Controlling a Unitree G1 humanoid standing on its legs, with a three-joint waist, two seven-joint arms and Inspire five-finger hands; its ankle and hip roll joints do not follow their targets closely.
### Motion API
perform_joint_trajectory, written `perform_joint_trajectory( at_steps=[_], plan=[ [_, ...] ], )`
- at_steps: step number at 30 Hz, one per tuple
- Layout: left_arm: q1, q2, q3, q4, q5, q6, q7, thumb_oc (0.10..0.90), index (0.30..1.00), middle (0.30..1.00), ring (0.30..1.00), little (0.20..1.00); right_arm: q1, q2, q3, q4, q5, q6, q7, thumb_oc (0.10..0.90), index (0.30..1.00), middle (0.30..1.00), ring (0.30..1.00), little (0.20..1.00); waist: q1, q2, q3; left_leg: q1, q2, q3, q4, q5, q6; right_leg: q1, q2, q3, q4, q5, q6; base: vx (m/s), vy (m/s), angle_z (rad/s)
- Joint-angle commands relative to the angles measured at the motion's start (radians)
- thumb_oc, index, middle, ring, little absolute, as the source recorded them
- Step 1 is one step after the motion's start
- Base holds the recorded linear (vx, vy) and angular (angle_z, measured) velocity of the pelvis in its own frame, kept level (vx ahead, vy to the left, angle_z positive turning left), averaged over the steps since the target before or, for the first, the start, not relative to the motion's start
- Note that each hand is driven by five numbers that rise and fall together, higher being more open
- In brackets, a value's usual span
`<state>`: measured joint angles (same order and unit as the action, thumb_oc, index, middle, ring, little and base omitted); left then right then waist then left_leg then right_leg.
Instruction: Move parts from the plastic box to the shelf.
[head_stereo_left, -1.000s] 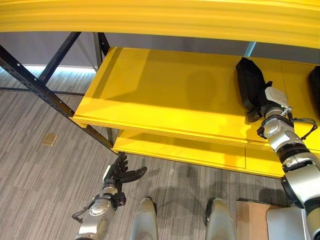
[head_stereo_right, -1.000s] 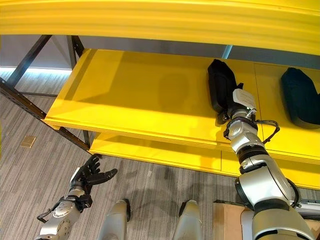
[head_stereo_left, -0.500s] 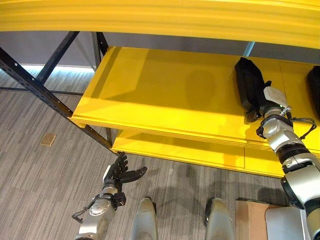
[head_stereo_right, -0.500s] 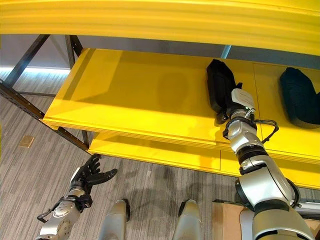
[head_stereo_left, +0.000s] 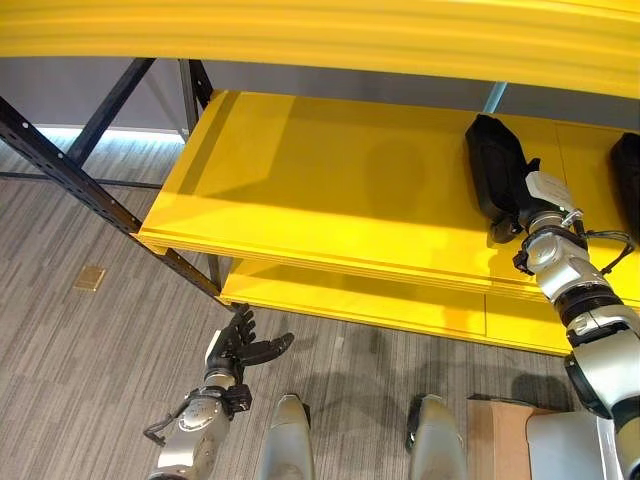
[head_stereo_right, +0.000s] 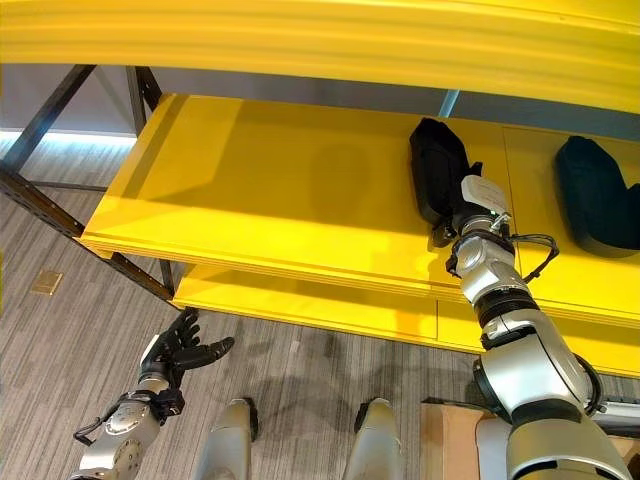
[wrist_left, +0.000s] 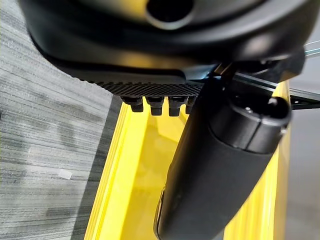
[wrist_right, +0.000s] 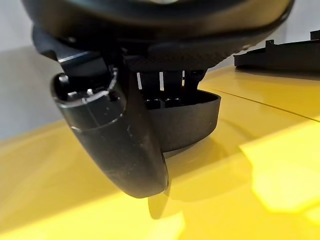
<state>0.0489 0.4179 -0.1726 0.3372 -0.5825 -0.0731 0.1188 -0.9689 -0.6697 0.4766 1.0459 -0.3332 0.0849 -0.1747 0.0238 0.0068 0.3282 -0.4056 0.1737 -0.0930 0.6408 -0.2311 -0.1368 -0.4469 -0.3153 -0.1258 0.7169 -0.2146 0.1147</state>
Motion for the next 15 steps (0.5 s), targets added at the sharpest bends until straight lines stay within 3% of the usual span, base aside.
perform_joint_trajectory(
  at_steps=[1, 15],
  plan=[
    [-0.035, 0.081, 0.041, -0.054, 0.018, -0.084, -0.005, 0.900, 1.000, 1.000, 1.000, 1.000, -0.011, -0.087, 0.014, -0.077, -0.018, -0.016, -0.014, 0.900, 1.000, 1.000, 1.000, 1.000, -0.009, -0.014, -0.030, 0.054, 0.063, -0.012, 0.006, -0.068, 0.019, 0.100, -0.007, 0.080, -0.058, -0.001, 0.006, 0.00, 0.000, 0.00],
    [-0.016, 0.080, 0.074, -0.053, 0.026, -0.077, -0.007, 0.900, 1.000, 1.000, 1.000, 1.000, 0.054, -0.144, -0.023, -0.285, -0.020, -0.037, 0.029, 0.900, 1.000, 1.000, 1.000, 1.000, -0.012, -0.046, -0.035, 0.059, 0.068, -0.009, 0.012, -0.077, 0.021, 0.109, -0.006, 0.079, -0.069, 0.002, 0.006, 0.00, 0.000, 0.00]
  ],
)
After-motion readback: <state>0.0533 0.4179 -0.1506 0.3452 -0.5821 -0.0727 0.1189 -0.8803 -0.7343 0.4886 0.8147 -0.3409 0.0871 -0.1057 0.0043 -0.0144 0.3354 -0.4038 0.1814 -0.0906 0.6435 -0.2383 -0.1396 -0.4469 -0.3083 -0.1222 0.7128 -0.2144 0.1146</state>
